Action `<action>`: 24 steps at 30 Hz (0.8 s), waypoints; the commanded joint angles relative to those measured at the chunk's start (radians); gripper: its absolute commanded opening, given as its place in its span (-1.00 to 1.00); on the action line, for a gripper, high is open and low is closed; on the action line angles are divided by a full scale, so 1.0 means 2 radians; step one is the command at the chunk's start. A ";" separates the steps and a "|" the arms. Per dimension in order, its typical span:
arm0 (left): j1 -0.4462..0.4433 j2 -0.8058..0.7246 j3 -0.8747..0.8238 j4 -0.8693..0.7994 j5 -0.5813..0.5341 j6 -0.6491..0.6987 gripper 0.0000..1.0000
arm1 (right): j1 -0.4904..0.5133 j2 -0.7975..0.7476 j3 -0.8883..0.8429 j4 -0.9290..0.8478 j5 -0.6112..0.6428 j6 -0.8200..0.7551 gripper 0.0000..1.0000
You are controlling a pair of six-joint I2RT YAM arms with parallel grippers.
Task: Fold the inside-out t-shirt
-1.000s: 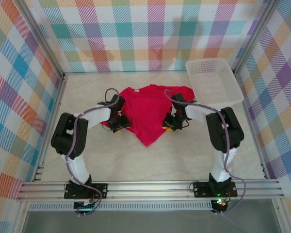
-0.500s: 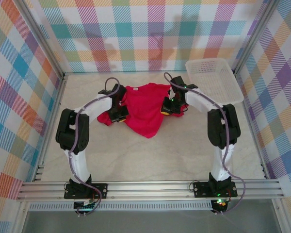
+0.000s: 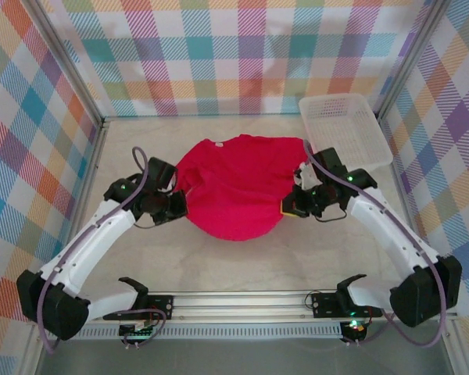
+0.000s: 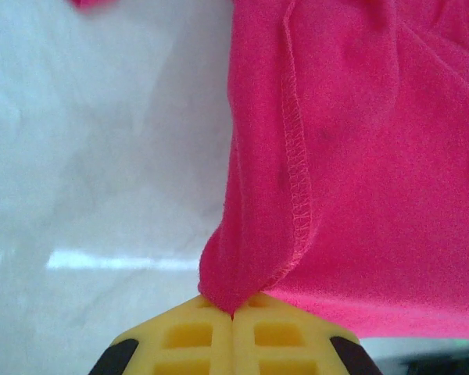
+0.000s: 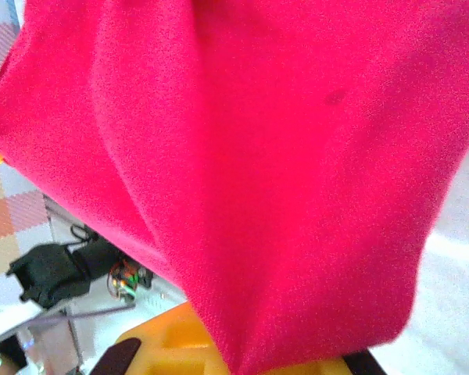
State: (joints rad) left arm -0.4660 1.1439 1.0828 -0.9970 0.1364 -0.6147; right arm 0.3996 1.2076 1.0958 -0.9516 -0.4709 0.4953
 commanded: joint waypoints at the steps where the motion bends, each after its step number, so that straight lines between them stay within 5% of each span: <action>1: -0.009 -0.041 -0.019 -0.056 0.013 -0.017 -1.00 | 0.000 -0.047 -0.031 -0.047 -0.028 0.014 -1.00; 6: -0.023 -0.089 -0.075 -0.047 0.046 -0.044 -0.91 | 0.000 -0.097 -0.098 -0.042 -0.059 0.044 -0.79; 7: -0.028 -0.092 -0.083 -0.042 0.047 -0.049 -0.73 | 0.000 -0.101 -0.106 -0.040 -0.054 0.049 -0.59; 8: -0.032 -0.093 -0.091 -0.037 0.046 -0.052 -0.33 | 0.000 -0.106 -0.109 -0.044 -0.029 0.057 -0.34; 11: -0.034 -0.078 -0.083 -0.041 0.003 -0.043 0.09 | 0.000 -0.111 -0.095 -0.049 0.062 0.061 -0.17; 15: -0.034 -0.006 -0.024 -0.036 -0.057 -0.018 0.19 | 0.000 -0.057 -0.050 -0.001 0.108 0.051 -0.10; 20: -0.026 0.143 0.060 0.034 -0.077 0.009 0.24 | 0.000 0.078 0.016 0.102 0.086 0.051 -0.17; 24: 0.006 0.291 0.143 0.055 -0.069 0.030 0.19 | 0.000 0.213 0.095 0.132 0.128 0.047 -0.29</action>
State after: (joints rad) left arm -0.4984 1.5803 1.2934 -0.9421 0.0231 -0.6083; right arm 0.3996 1.5066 1.2057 -0.7853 -0.2790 0.5922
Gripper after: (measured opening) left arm 0.600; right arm 0.368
